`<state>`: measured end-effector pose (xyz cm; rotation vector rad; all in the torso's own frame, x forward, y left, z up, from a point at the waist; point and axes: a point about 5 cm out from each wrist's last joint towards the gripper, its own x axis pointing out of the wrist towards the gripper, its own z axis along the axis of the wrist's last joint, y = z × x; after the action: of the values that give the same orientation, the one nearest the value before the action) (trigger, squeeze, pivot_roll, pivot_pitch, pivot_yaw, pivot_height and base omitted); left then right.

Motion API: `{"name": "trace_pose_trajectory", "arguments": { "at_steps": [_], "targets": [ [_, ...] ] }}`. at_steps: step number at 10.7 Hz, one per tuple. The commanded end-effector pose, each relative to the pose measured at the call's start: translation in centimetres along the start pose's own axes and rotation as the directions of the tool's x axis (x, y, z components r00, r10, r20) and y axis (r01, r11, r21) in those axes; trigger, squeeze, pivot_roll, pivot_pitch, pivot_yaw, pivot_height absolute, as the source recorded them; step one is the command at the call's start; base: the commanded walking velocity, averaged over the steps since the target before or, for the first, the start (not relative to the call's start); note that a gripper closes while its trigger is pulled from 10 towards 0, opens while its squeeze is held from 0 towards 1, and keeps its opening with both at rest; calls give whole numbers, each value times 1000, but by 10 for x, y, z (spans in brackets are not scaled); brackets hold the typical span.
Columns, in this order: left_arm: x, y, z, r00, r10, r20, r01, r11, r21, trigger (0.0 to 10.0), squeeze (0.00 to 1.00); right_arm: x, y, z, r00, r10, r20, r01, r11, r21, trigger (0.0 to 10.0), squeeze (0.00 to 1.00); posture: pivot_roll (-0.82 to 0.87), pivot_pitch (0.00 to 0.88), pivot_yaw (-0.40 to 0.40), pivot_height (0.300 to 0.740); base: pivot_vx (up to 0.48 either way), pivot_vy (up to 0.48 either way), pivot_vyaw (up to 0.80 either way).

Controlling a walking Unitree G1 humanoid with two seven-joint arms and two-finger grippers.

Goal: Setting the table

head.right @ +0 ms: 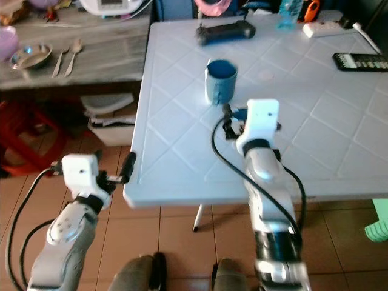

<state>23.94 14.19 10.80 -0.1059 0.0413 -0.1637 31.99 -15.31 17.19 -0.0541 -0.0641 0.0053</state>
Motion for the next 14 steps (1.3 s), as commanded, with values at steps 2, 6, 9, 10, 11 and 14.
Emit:
{"name": "trace_pose_trajectory", "arguments": {
  "at_steps": [2, 6, 9, 10, 11, 14],
  "targets": [
    [-5, 4, 5, 1000, 10, 5, -10, 1000, 23, 10000, 0, 5, 2, 2, 1000, 11, 8, -11, 1000, -9, 10000, 0, 50, 215, 87, 740, 0, 0, 0],
    [-10, 0, 4, 1000, 4, -15, -4, 1000, 17, 10000, 0, 12, 14, 5, 993, 112, 28, -111, 993, -40, 10000, 0, 53, 238, 87, 740, 0, 0, 0],
    [-12, 2, 5, 1000, 5, -23, -5, 1000, 19, 10000, 0, 24, 27, 16, 981, 184, 63, -182, 983, -34, 10000, 0, 59, 254, 89, 740, 0, 0, 0],
    [-13, 2, 6, 1000, 7, -23, -6, 1000, 20, 10000, 0, 26, 29, 17, 978, 198, 67, -196, 980, -32, 10000, 0, 63, 258, 88, 740, 0, 0, 0],
    [-14, 3, 6, 1000, 8, -24, -8, 1000, 19, 10000, 0, 27, 30, 18, 975, 209, 70, -208, 978, -29, 10000, 0, 65, 260, 88, 740, 0, 0, 0],
    [-16, 2, 8, 1000, -2, -26, 2, 1000, 18, 10000, 0, 32, 28, 20, 965, 243, 96, -245, 969, 13, 0, 0, 73, 272, 97, 740, 0, 0, 0]
  ]
}}
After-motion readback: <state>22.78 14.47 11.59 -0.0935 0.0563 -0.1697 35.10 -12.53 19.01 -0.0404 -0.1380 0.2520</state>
